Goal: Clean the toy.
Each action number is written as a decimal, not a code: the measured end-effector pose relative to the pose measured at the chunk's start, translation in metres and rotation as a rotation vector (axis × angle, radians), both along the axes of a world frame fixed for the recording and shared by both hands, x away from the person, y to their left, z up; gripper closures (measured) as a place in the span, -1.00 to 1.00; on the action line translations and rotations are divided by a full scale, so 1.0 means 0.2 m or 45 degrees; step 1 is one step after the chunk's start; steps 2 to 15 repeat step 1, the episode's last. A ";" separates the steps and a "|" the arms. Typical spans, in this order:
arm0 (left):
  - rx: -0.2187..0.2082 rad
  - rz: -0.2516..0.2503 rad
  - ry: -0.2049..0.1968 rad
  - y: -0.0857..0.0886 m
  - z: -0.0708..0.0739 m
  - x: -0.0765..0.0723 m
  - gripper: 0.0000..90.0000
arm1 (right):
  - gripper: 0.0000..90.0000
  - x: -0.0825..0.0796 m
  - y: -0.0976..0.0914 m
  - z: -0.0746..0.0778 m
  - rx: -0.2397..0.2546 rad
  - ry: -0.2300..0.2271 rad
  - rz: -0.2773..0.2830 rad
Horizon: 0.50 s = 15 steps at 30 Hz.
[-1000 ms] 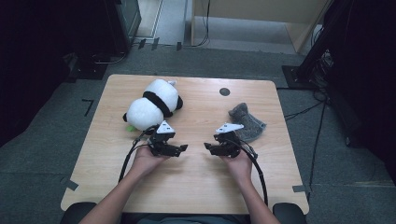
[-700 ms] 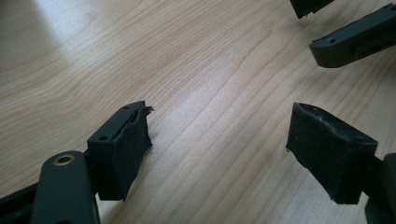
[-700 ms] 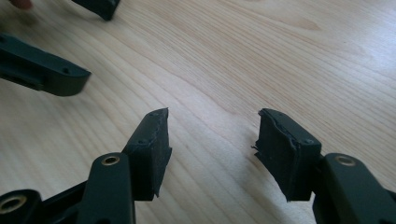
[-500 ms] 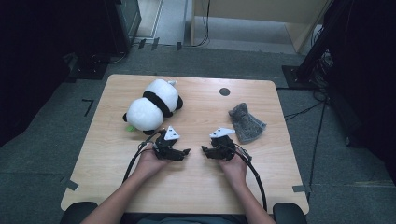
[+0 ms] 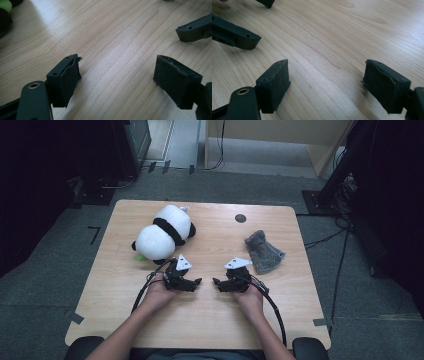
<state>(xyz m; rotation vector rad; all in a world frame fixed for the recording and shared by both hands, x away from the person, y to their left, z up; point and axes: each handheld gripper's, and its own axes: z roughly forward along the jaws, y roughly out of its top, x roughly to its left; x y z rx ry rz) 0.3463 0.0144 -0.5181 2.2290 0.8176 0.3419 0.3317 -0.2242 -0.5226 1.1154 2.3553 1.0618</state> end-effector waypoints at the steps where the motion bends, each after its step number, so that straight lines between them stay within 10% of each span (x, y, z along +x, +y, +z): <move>1: -0.003 0.000 0.001 0.00 0.00 0.00 -0.55 | -0.55 0.00 0.00 0.00 -0.001 0.000 0.000; 15: -0.003 0.000 0.001 0.00 0.00 0.00 -0.55 | -0.55 0.00 0.00 0.00 -0.001 0.000 0.000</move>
